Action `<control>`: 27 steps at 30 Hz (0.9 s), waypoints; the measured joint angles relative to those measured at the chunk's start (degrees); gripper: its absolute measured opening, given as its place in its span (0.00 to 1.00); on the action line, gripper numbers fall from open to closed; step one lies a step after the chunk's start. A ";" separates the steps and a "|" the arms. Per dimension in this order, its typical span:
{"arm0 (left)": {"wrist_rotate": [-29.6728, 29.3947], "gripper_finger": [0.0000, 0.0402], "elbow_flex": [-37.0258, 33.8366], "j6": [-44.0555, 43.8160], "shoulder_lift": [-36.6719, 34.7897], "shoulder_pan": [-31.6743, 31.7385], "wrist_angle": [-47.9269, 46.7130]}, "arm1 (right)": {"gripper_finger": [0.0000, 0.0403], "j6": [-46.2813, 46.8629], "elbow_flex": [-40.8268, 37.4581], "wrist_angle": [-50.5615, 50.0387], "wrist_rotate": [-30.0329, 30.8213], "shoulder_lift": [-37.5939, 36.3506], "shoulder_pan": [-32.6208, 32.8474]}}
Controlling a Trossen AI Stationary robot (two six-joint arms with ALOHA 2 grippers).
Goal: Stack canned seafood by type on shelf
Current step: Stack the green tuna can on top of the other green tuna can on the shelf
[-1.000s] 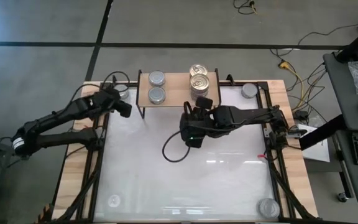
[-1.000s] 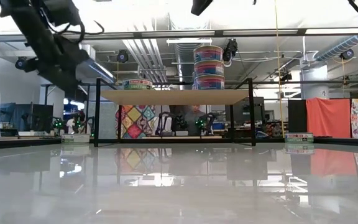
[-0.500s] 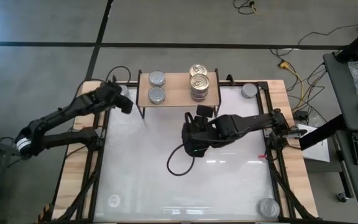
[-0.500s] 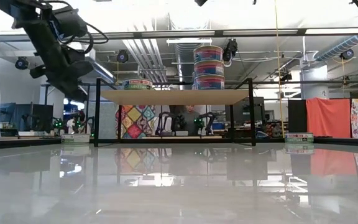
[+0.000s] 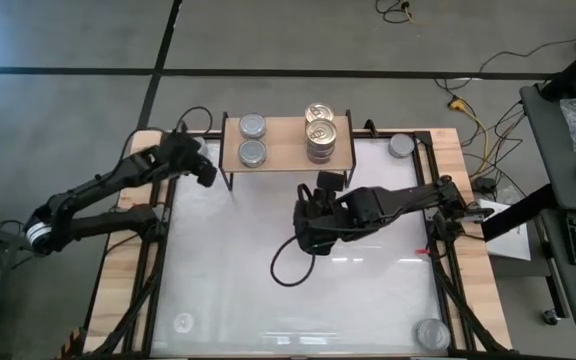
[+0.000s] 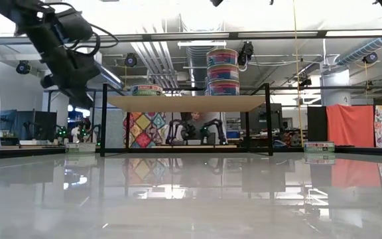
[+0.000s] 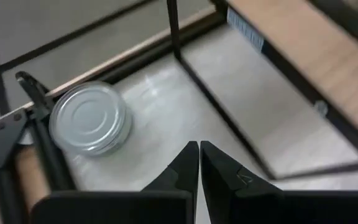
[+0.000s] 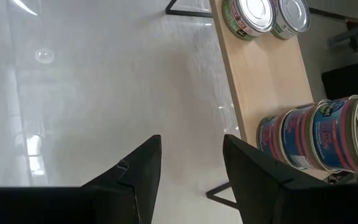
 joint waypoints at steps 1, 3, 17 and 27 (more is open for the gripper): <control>-0.01 0.00 -1.46 -1.38 -1.22 -0.01 2.25 | 0.40 0.30 0.00 -0.38 0.00 -0.01 0.02; -0.02 0.00 -4.14 -4.18 -4.04 -0.02 5.96 | 0.39 1.07 -0.07 -1.48 0.00 0.00 0.15; 4.90 0.00 -5.21 -17.06 -15.04 0.00 1.61 | 0.33 1.40 -0.26 -1.72 0.04 0.00 0.24; 0.74 0.00 -3.76 -26.51 -16.35 0.07 7.38 | 0.36 0.56 -0.26 0.42 0.63 0.00 0.24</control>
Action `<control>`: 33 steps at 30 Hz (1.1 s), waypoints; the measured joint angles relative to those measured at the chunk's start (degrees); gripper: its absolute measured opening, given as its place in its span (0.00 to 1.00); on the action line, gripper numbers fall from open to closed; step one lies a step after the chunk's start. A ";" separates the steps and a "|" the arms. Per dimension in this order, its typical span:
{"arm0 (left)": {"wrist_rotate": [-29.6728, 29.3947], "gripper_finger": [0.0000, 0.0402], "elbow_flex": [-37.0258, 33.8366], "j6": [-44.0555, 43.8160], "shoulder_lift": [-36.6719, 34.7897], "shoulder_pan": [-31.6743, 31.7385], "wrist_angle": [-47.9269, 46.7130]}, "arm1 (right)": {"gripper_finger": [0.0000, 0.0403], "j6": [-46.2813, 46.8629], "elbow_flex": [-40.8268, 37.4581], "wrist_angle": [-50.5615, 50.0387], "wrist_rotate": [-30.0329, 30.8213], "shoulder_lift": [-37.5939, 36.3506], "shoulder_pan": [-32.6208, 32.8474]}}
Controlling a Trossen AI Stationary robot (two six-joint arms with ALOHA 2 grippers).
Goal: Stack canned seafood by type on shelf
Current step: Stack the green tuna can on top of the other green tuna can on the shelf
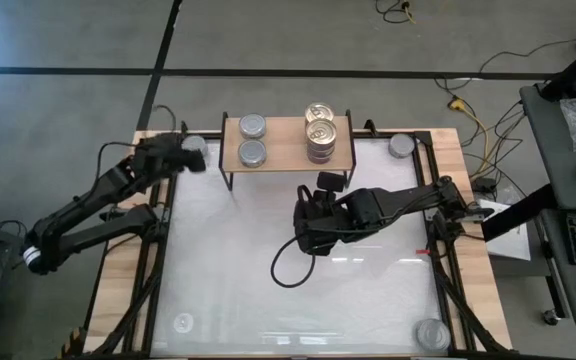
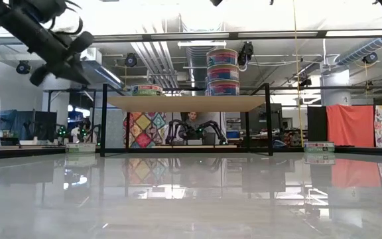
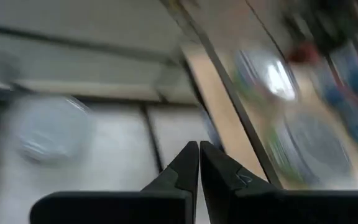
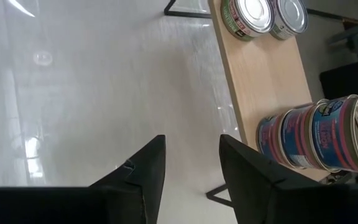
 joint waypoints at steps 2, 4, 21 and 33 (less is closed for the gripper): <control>-7.95 0.00 0.31 -4.30 -0.60 0.02 0.10 | 0.37 0.41 0.00 0.02 -0.04 0.00 0.11; -12.86 0.00 0.30 -10.16 -0.68 0.02 -0.17 | 0.37 0.42 0.00 0.03 -0.04 0.00 0.11; -19.14 0.00 -0.15 -40.37 17.62 7.59 11.13 | 0.30 -0.76 -0.20 0.51 -0.21 0.00 0.37; -8.76 0.00 0.41 -56.70 35.17 16.44 22.40 | 0.27 -1.76 -2.09 0.58 -0.15 0.00 0.37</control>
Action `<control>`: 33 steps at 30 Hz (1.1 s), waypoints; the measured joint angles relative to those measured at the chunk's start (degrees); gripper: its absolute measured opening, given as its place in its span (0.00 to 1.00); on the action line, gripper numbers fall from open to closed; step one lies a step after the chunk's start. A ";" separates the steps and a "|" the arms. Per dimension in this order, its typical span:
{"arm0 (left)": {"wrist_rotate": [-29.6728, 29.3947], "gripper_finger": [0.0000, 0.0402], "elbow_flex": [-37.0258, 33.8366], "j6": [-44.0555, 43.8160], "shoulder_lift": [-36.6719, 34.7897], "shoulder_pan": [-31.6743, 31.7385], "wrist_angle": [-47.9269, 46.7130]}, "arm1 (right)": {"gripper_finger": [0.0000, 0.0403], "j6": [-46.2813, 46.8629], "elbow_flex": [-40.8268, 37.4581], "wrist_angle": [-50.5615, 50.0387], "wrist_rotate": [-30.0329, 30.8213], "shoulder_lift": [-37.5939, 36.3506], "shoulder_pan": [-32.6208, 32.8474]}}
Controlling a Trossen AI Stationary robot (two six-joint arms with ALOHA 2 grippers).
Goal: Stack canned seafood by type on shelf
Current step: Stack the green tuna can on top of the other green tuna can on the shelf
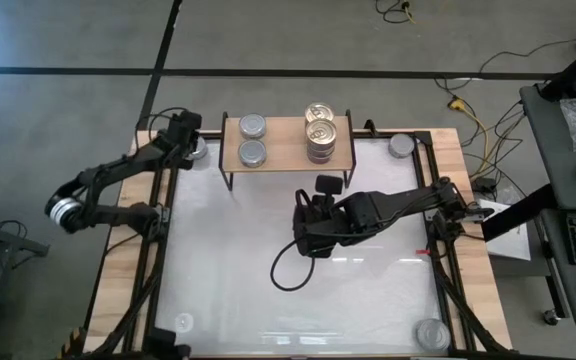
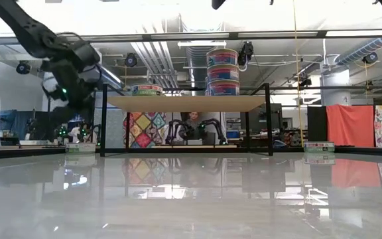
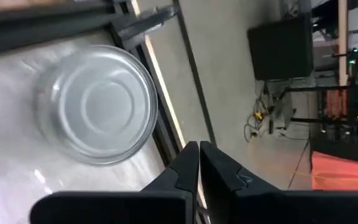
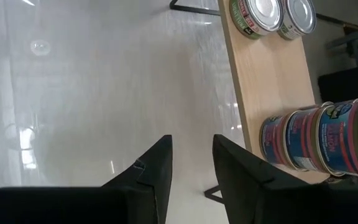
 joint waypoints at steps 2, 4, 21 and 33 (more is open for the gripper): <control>1.85 0.00 0.85 -0.86 2.85 1.47 0.69 | 0.26 -0.06 -0.37 0.07 0.00 0.00 -0.02; 2.79 0.00 1.60 -1.57 5.38 2.77 0.64 | 0.25 -0.06 -0.76 0.15 0.02 0.00 0.00; 7.01 0.00 11.93 -11.50 18.04 5.99 -19.76 | 0.19 -0.84 -1.84 -0.02 -0.02 0.02 0.42; 9.51 0.00 10.64 -11.23 14.42 4.45 -26.76 | 0.23 -1.21 -1.86 -0.55 -0.15 0.02 1.64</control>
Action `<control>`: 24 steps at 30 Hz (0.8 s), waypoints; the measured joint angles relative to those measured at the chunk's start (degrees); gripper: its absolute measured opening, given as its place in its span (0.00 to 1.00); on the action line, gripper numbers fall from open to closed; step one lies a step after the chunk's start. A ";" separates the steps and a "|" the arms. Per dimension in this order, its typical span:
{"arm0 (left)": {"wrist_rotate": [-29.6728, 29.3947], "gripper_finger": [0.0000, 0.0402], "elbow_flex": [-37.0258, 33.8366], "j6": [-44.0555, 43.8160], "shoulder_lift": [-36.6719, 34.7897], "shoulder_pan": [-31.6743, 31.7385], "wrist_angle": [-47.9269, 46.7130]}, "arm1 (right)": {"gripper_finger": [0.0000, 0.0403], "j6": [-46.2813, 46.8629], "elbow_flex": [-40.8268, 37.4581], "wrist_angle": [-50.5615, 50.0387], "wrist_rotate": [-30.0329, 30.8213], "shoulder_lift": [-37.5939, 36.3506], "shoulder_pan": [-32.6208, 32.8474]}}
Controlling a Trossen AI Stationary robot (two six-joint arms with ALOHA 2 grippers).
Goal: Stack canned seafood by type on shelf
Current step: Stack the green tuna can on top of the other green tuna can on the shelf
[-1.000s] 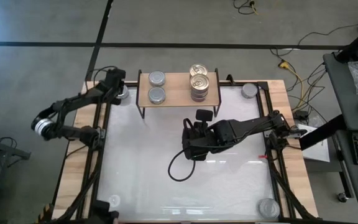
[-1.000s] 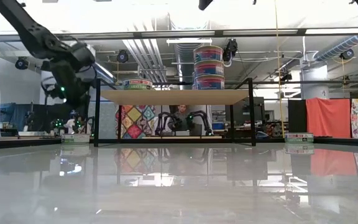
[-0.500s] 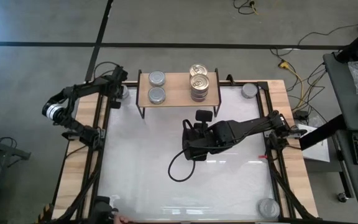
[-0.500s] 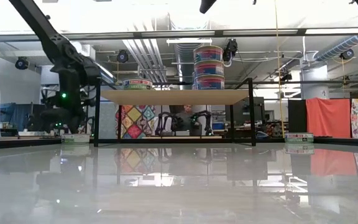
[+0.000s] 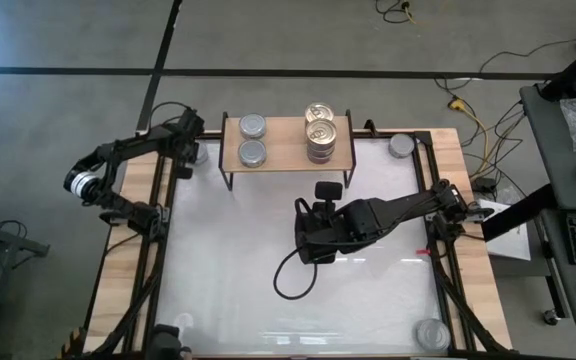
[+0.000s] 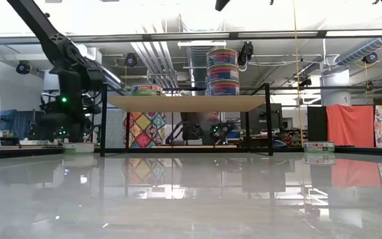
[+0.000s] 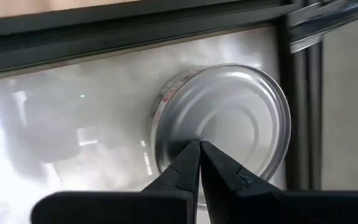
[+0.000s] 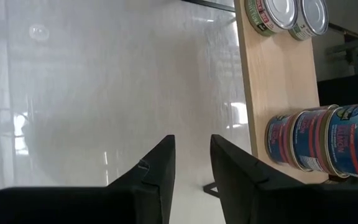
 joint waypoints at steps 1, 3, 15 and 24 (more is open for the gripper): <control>0.13 0.00 -0.46 -0.04 -0.79 -0.46 -1.01 | 0.24 0.00 0.00 -0.10 -0.05 0.00 0.13; 0.15 0.00 -1.87 -0.17 -2.65 -1.70 -2.09 | 0.24 0.19 0.00 -0.60 -0.61 0.00 0.65; -3.07 0.00 -18.99 -16.66 -22.53 -17.20 -1.42 | 0.16 5.46 0.00 -1.70 -3.39 0.00 11.58; -11.76 0.00 -22.42 -31.86 -29.56 -35.82 -6.02 | 0.14 6.88 0.00 -1.70 -3.39 0.00 18.42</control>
